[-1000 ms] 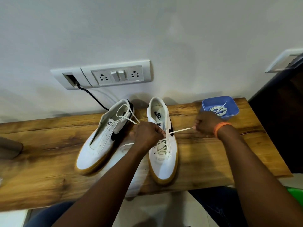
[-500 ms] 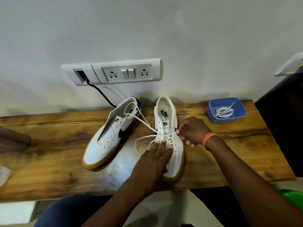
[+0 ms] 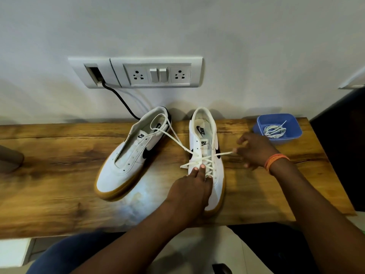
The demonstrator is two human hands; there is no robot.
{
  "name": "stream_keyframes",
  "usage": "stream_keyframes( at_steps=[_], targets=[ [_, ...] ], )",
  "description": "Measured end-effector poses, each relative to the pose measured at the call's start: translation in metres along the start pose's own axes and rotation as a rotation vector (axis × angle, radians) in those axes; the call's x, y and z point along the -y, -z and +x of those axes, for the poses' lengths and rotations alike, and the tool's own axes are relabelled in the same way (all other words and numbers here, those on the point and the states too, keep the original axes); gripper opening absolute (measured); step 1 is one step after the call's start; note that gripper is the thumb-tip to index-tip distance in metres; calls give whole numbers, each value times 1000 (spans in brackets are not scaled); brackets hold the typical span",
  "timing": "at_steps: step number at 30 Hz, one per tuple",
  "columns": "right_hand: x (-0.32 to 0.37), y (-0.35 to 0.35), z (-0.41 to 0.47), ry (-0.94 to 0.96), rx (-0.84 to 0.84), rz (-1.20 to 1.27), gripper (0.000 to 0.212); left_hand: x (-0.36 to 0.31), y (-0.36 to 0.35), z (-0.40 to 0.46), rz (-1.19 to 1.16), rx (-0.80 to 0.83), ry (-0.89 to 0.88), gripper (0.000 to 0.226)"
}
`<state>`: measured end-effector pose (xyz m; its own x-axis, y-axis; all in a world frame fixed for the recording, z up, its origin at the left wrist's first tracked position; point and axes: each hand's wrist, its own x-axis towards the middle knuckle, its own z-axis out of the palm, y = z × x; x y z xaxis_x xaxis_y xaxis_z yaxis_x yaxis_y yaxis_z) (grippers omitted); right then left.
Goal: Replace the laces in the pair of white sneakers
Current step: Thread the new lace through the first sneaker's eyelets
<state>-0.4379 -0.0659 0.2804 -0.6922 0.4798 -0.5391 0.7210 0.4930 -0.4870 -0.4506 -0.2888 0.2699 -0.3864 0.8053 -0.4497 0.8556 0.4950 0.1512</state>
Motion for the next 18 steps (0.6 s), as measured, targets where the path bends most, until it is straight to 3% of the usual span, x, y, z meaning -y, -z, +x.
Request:
stream_keyframes(
  at_steps=[5, 14, 18],
  targets=[
    [29, -30, -11, 96, 189, 82, 15, 3, -1, 2, 5, -21, -6, 64],
    [-2, 7, 12, 15, -125, -434, 19, 3, -5, 3, 2, -31, -13, 61],
    [14, -9, -2, 124, 97, -39, 17, 2, -3, 4, 5, -47, -2, 56]
  ],
)
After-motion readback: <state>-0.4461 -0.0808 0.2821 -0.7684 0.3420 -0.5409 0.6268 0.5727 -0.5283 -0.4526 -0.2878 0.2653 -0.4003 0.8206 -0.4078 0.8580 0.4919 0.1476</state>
